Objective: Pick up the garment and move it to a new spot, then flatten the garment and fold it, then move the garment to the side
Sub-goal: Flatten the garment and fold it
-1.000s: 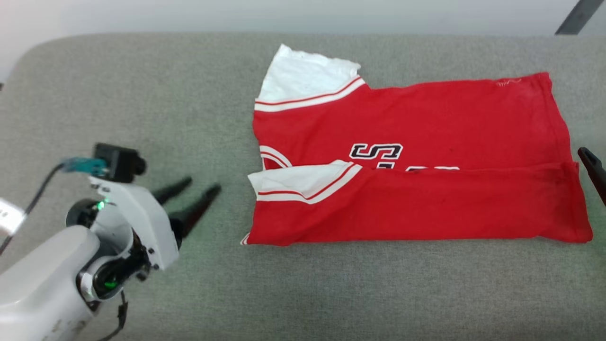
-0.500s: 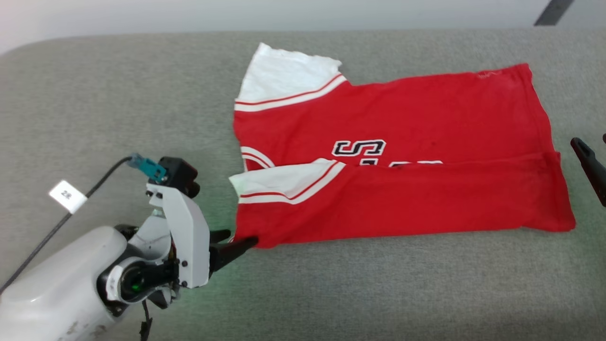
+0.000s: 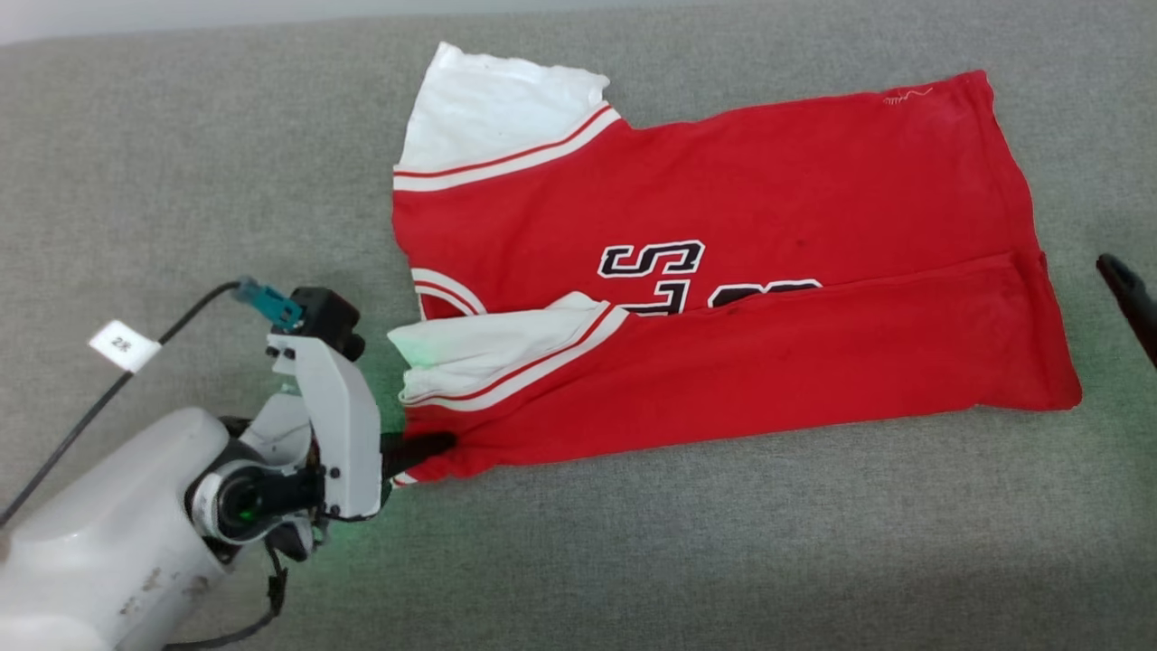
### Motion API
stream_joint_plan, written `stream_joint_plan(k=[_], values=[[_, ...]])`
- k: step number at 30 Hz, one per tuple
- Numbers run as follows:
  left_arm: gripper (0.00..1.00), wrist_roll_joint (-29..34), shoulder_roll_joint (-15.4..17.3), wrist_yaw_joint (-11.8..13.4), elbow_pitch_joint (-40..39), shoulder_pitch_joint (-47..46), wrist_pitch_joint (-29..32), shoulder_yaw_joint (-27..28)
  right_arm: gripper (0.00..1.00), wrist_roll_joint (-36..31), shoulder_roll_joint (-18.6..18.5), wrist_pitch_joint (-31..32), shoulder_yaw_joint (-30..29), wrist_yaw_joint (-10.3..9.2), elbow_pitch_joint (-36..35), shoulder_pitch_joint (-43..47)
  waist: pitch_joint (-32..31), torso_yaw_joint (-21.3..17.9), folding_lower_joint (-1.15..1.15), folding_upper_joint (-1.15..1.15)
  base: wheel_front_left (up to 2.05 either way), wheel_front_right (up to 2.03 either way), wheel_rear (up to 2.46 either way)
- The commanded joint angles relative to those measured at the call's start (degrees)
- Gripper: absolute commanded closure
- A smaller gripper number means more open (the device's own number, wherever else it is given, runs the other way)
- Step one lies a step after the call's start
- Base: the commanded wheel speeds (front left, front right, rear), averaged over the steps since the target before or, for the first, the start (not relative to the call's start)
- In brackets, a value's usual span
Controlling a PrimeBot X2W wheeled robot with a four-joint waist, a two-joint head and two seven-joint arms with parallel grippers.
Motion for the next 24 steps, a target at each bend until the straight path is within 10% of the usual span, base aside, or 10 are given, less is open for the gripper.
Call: stream_joint_plan(k=[1, 11, 19, 20, 22, 24], values=[[1.0, 0.66, -2.25, -0.2, 1.44, 1.7, 0.07, -1.79, 0.0, -1.06, -1.02, 1.68, 0.26, -0.09, -0.66, 0.44, 0.45, 0.09, 0.0, 0.0, 0.0, 0.0, 0.0], [1.0, 2.67, -5.08, -1.54, 0.99, 0.07, -1.96, -2.09, 0.0, -5.25, -5.46, 26.69, 7.12, -0.09, -5.95, -3.24, 1.8, 1.87, 0.0, 0.0, 0.0, 0.0, 0.0], [1.0, 4.06, -6.96, -2.15, 1.62, -0.7, -2.93, -2.57, 0.0, -9.05, -0.79, 37.28, 7.76, -0.15, 0.56, -5.62, 2.8, 3.57, 0.0, 0.0, 0.0, 0.0, 0.0], [1.0, 4.21, -7.2, -2.29, 1.9, -0.73, -3.13, -2.63, 0.08, -9.3, -0.26, 37.56, 7.75, -0.15, 1.15, -5.24, 2.71, 3.75, 0.0, 0.0, 0.0, 0.0, 0.0], [1.0, 4.49, -7.47, -2.63, 2.39, -0.56, -3.66, -2.57, 0.86, -8.85, 0.89, 37.51, 7.04, -0.15, 1.76, -4.12, 2.45, 3.9, 0.0, 0.0, 0.0, 0.0, 0.0], [1.0, 4.76, -7.59, -2.99, 2.75, -0.16, -4.22, -2.66, 1.0, -8.69, 1.19, 37.08, 6.44, -0.14, 1.74, -3.01, 1.88, 3.99, 0.0, 0.0, 0.0, 0.0, 0.0]])
